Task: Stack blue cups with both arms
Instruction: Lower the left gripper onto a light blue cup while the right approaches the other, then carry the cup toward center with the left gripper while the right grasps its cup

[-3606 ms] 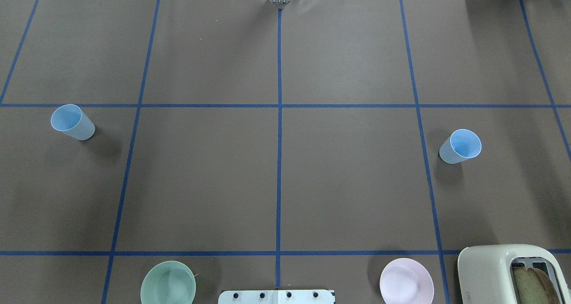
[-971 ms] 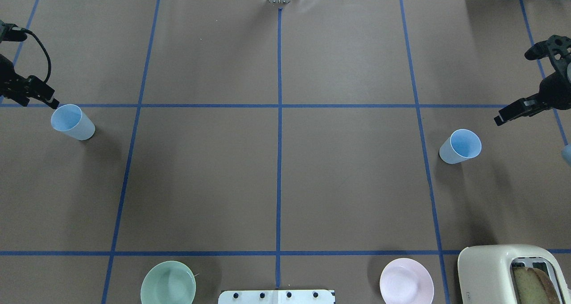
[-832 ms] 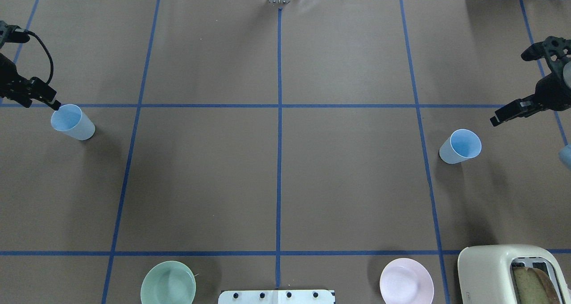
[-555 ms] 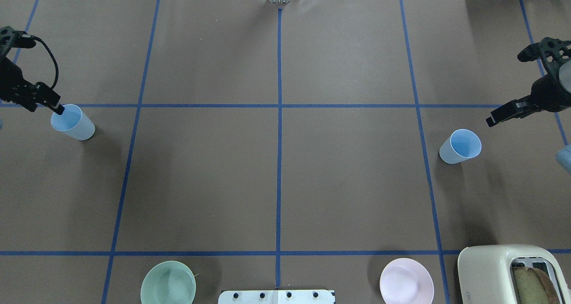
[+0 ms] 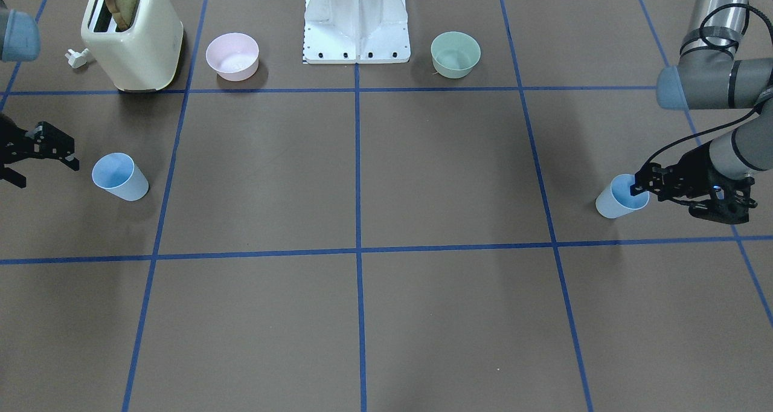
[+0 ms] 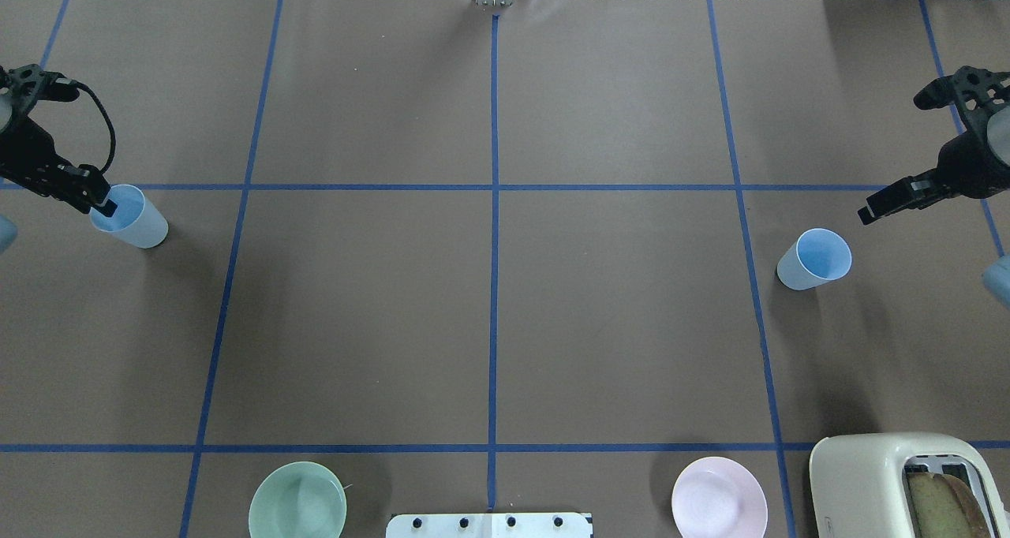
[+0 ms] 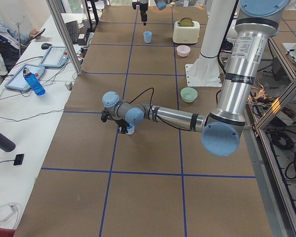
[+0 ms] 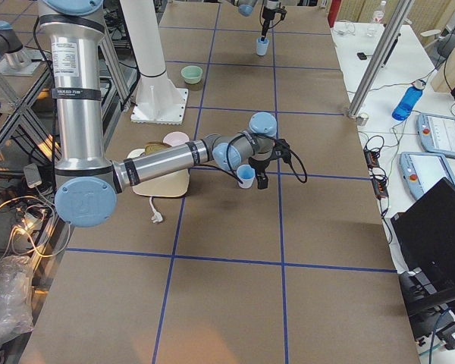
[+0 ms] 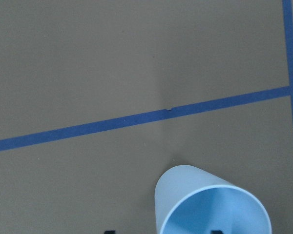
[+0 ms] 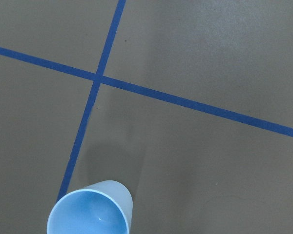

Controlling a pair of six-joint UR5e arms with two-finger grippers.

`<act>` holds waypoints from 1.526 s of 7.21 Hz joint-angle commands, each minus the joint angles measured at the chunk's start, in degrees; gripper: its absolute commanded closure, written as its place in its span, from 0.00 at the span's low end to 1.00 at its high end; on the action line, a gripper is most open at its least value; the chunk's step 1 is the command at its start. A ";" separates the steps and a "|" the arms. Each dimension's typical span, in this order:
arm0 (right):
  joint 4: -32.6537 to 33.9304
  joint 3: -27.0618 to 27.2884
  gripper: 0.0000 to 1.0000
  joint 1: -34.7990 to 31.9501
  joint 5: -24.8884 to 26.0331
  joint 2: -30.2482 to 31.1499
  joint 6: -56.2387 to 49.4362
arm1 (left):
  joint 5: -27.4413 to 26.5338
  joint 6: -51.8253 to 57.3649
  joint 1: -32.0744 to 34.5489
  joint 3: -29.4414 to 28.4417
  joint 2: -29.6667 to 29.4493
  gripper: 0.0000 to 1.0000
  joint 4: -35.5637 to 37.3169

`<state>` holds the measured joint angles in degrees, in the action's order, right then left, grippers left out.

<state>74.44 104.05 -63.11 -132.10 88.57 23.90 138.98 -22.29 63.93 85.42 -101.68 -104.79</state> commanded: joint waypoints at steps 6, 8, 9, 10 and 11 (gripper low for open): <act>0.09 -0.17 0.01 0.00 0.00 -0.24 -0.09 | 3.20 -0.56 -0.57 2.72 -0.01 1.00 0.54; 0.00 -0.08 0.01 0.35 0.00 -0.24 0.00 | 4.37 -7.19 -0.57 3.87 -2.45 1.00 0.63; 0.00 0.01 0.01 0.62 0.00 -0.06 -0.09 | 4.37 -11.85 -0.57 4.40 -4.39 1.00 0.72; -0.26 0.01 0.01 1.14 0.09 0.02 -0.09 | 4.28 -15.81 -0.57 4.41 -6.49 1.00 0.72; -0.26 0.01 0.02 1.76 0.18 0.20 -0.09 | 4.11 -21.16 -0.91 4.41 -8.86 1.00 0.81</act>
<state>74.27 104.04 -62.04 -132.03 88.58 23.83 143.23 -37.27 63.29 89.72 -107.71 -104.06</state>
